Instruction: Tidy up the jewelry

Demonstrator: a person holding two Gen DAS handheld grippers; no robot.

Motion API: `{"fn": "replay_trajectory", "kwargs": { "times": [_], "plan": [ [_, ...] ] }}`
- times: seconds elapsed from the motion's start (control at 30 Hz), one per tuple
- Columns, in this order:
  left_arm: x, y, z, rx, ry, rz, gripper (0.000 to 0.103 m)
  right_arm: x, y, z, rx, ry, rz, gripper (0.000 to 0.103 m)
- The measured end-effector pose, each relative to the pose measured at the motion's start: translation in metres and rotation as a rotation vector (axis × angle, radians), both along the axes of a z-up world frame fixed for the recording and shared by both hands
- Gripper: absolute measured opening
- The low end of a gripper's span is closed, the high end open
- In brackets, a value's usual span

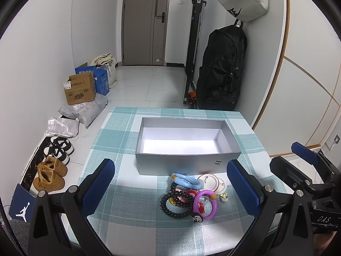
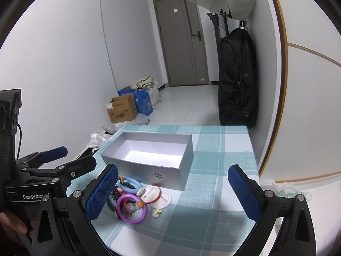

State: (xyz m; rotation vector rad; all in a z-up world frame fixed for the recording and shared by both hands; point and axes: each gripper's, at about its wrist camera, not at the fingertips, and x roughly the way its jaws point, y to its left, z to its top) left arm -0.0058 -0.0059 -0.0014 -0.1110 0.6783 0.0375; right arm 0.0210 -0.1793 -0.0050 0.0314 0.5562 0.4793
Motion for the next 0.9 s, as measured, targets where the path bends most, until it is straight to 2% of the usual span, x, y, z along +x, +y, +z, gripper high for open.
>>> {"fn": "replay_trajectory", "kwargs": {
  "times": [0.6, 0.9],
  "plan": [
    [0.003, 0.001, -0.004, -0.027, 0.024, -0.008, 0.102, 0.002, 0.003, -0.003, 0.002, 0.012, 0.008, 0.103],
    [0.01, 0.01, -0.013, -0.108, 0.077, -0.069, 0.102, 0.006, 0.008, -0.007, -0.012, 0.038, 0.025, 0.103]
  ]
}}
